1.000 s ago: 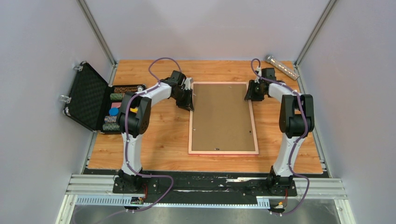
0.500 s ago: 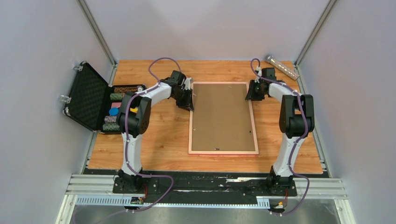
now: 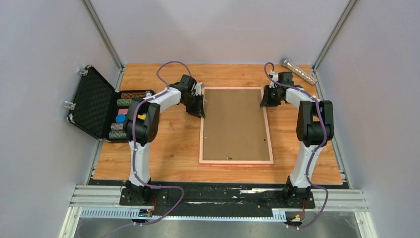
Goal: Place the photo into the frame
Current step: Install the photo frame at the center of the board.
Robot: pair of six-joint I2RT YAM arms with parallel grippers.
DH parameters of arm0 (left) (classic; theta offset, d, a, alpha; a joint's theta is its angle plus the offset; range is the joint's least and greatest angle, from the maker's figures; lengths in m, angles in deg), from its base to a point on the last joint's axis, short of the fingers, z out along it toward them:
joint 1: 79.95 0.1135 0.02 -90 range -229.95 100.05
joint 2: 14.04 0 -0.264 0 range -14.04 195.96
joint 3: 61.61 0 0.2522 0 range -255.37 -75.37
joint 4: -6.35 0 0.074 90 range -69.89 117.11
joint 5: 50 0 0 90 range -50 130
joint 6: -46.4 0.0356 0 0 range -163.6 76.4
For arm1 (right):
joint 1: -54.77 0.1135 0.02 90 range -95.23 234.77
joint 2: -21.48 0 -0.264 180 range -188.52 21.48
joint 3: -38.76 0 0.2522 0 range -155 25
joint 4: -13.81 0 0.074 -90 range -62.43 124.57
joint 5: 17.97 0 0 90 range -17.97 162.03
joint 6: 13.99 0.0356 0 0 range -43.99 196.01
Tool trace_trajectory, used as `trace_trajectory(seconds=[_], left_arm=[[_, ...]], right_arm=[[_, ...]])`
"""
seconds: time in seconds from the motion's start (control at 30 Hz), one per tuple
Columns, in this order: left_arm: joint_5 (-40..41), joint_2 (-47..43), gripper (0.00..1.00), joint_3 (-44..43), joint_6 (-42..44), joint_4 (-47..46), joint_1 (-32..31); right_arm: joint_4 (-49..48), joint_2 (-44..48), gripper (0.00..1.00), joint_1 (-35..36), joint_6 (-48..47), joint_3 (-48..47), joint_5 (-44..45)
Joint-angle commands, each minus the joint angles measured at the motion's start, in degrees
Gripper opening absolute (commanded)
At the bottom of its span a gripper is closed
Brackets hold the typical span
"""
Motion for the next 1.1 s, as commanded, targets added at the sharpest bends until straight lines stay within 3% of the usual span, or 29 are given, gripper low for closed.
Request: trace_trajectory(seconds=[0.0, 0.5, 0.73, 0.87, 1.07], left_arm=[[2.9, 2.2, 0.0, -0.4, 2.5, 2.3, 0.9], [3.0, 2.3, 0.0, -0.6, 2.6, 2.4, 1.2], [3.0, 2.1, 0.0, -0.4, 2.5, 2.3, 1.3], [2.9, 2.0, 0.0, -0.3, 2.4, 2.1, 1.3], [3.0, 1.9, 0.0, 0.1, 2.2, 1.8, 1.5]], right_arm=[[3.0, 0.9, 0.2, 0.1, -4.9, 0.2, -4.4], [5.3, 0.6, 0.2, -0.1, -9.1, -0.2, -9.3], [6.6, -0.1, 0.39, -3.7, -3.2, -2.6, -16.3], [7.2, -0.6, 0.43, -5.2, 0.5, -3.4, -20.3], [7.3, 0.5, 0.45, -5.6, 0.7, -2.4, -19.6]])
